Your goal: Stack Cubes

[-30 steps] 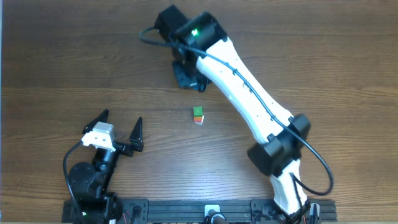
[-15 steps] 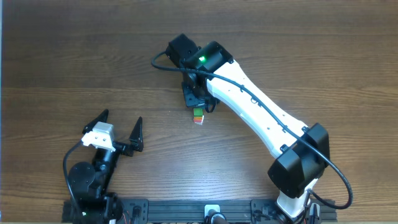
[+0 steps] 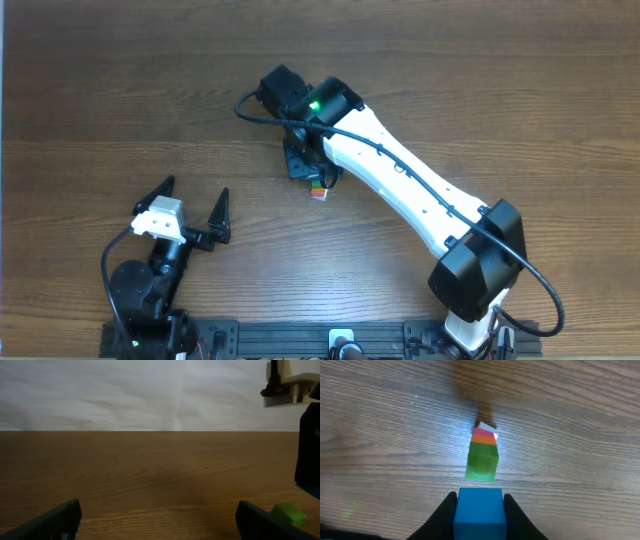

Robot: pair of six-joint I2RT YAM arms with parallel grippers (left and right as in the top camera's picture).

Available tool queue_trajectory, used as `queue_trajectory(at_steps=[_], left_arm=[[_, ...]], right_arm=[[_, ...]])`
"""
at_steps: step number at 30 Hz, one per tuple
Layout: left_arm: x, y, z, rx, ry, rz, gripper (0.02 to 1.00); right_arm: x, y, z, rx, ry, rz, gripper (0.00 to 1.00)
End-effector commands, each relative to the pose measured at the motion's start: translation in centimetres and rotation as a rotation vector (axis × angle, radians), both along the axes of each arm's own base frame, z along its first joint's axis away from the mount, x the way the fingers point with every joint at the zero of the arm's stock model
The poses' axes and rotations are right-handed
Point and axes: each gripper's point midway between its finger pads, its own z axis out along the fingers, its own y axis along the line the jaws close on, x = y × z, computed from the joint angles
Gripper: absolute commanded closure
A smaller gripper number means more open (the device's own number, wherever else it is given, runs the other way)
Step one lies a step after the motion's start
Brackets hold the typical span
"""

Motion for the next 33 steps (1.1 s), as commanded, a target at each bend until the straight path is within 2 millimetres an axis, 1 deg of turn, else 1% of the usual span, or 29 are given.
queue_trajectory(at_steps=[1, 4, 8, 13, 22, 33], left_arm=[[0.0, -0.3, -0.2, 0.013, -0.004, -0.015, 0.018], [0.0, -0.3, -0.2, 0.013, -0.003, -0.015, 0.02], [0.0, -0.3, -0.2, 0.013, -0.004, -0.015, 0.018], [0.0, -0.3, -0.2, 0.013, -0.004, -0.015, 0.018], [0.0, -0.3, -0.2, 0.013, -0.004, -0.015, 0.018], [0.0, -0.3, -0.2, 0.013, -0.004, -0.015, 0.018]], right_arm=[[-0.4, 0.0, 0.1, 0.014, -0.004, -0.031, 0.991], [-0.4, 0.3, -0.7, 0.027, 0.001, -0.03, 0.991], [-0.5, 0.3, -1.4, 0.027, 0.01, -0.04, 0.989], [-0.3, 0.4, -1.4, 0.032, 0.004, -0.041, 0.989], [-0.1, 0.4, -2.3, 0.016, 0.01, -0.048, 0.991], [0.3, 0.2, -2.3, 0.005, -0.01, -0.077, 0.991]])
